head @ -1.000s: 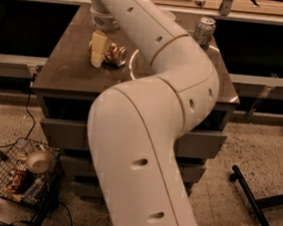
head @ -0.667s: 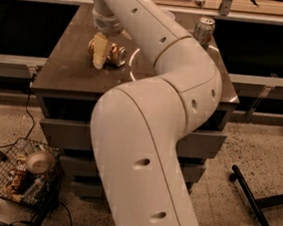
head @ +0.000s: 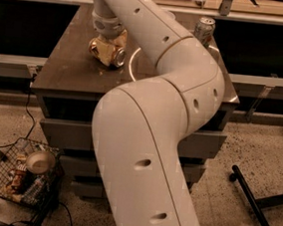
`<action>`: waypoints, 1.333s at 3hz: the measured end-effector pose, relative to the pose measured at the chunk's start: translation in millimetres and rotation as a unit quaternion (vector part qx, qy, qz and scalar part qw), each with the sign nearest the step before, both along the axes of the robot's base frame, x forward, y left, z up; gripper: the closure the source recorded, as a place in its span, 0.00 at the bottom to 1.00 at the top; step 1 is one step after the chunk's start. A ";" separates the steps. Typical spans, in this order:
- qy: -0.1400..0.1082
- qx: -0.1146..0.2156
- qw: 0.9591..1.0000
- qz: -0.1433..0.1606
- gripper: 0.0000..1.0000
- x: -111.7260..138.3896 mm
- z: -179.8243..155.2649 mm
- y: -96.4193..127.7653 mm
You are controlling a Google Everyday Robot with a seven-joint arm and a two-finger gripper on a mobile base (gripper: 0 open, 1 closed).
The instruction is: Place orange can upright
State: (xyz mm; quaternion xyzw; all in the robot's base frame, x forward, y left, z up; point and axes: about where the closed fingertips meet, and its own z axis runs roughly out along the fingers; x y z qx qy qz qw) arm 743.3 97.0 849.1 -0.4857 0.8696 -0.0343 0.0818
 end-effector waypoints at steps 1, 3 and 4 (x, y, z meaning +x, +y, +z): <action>-0.013 0.010 1.000 0.002 0.83 8.3 -2.2 6.5; -0.023 0.018 1.000 0.005 1.00 14.9 -5.1 11.8; -0.038 0.047 0.998 0.012 1.00 17.1 11.9 3.3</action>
Offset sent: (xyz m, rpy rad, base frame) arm 0.0068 0.0054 -0.0018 0.0164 -0.0222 0.0038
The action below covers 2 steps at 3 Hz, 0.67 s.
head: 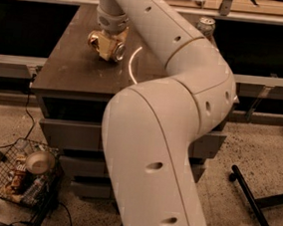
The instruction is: Place orange can upright
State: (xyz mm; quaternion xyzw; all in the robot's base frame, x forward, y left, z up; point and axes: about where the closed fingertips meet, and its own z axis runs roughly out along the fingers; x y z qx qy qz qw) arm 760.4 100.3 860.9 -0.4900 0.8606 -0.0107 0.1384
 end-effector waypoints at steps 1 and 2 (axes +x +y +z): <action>-0.030 0.053 0.998 0.003 1.00 1.0 36.3 -17.5; -0.045 0.115 0.992 0.002 1.00 1.9 55.9 -30.9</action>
Offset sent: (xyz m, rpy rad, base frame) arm -0.0043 -0.0622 0.0911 0.4653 -0.1329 -0.0037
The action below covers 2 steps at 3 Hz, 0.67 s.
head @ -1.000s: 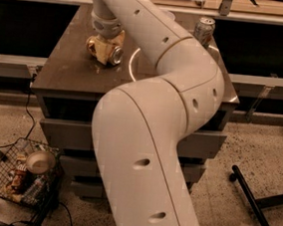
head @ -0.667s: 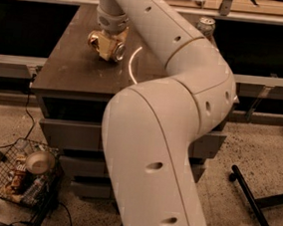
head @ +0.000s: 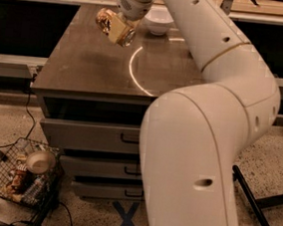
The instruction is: Place orange can upright
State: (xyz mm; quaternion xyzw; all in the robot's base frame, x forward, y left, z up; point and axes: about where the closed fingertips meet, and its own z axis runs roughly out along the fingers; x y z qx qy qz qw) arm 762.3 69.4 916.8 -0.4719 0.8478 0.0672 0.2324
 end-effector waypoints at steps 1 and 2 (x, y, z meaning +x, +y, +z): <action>-0.007 0.092 0.996 0.001 1.00 0.5 5.5 -12.2; -0.010 0.195 0.981 0.000 1.00 -5.7 -4.2 -24.6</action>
Offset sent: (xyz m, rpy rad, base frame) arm -0.0172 -0.0475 -0.0149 0.7089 -0.0973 -0.0303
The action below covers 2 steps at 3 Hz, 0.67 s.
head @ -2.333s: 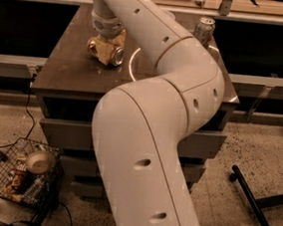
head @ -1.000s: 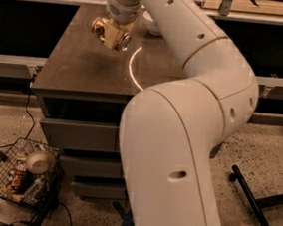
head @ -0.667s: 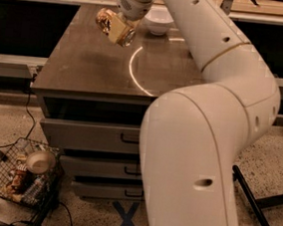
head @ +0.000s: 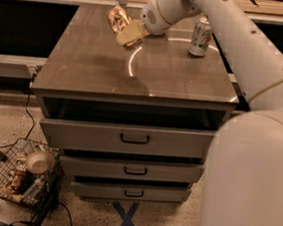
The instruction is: Place orange can upright
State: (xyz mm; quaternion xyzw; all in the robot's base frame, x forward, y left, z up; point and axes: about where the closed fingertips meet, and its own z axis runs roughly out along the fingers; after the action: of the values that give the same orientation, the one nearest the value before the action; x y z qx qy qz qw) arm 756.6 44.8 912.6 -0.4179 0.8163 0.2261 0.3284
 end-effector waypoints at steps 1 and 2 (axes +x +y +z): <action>-0.019 0.074 0.997 0.003 1.00 -16.1 -17.8 -9.9; -0.058 0.118 0.991 0.008 1.00 -33.6 -32.8 -7.4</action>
Offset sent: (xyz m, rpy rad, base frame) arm -0.0176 -0.0136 -0.0140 0.4430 -0.3976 -0.1072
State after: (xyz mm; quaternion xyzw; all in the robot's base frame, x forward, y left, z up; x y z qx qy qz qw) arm 723.0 37.4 879.8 -0.3954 0.7604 0.2987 0.4199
